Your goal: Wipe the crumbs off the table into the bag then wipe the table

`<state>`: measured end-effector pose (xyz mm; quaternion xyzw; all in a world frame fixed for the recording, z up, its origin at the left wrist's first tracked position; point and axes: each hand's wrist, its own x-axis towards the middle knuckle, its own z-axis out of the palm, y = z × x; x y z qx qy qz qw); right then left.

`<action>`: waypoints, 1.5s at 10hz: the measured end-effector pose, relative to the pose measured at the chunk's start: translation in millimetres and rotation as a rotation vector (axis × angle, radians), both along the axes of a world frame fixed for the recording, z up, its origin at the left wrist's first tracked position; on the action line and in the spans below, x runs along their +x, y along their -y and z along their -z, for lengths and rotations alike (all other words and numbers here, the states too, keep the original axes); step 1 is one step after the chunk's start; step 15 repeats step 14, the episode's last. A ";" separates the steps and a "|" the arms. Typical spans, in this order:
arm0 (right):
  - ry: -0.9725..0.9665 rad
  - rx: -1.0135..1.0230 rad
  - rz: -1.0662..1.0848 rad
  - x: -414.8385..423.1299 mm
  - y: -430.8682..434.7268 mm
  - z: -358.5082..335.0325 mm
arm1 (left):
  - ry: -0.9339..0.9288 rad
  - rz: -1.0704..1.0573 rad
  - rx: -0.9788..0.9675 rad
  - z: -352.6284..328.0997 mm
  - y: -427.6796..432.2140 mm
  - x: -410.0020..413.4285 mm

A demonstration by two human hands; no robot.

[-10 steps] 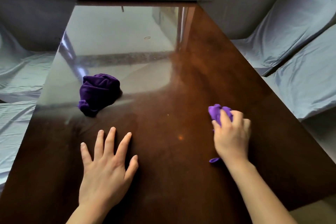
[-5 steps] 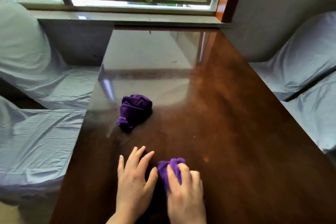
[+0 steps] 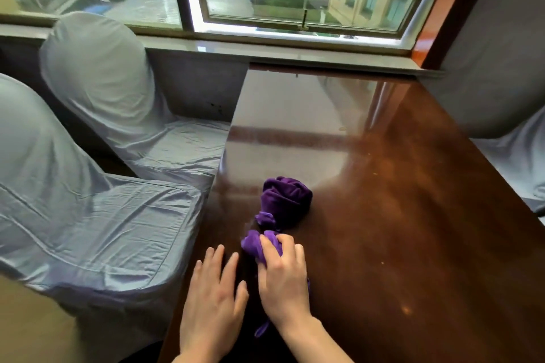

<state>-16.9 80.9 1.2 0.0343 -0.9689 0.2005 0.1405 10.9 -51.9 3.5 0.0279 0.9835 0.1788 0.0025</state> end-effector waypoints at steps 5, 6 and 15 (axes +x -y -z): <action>0.040 0.078 0.049 -126.4 60.0 -2.3 | -0.031 -0.083 -0.053 15.1 23.6 -90.4; -0.033 0.155 0.069 -122.8 47.1 4.7 | -0.030 -0.096 -0.084 15.5 22.5 -89.6; 0.195 -0.031 -0.071 -103.1 18.3 -15.4 | -0.034 0.066 -0.125 16.3 20.6 -89.5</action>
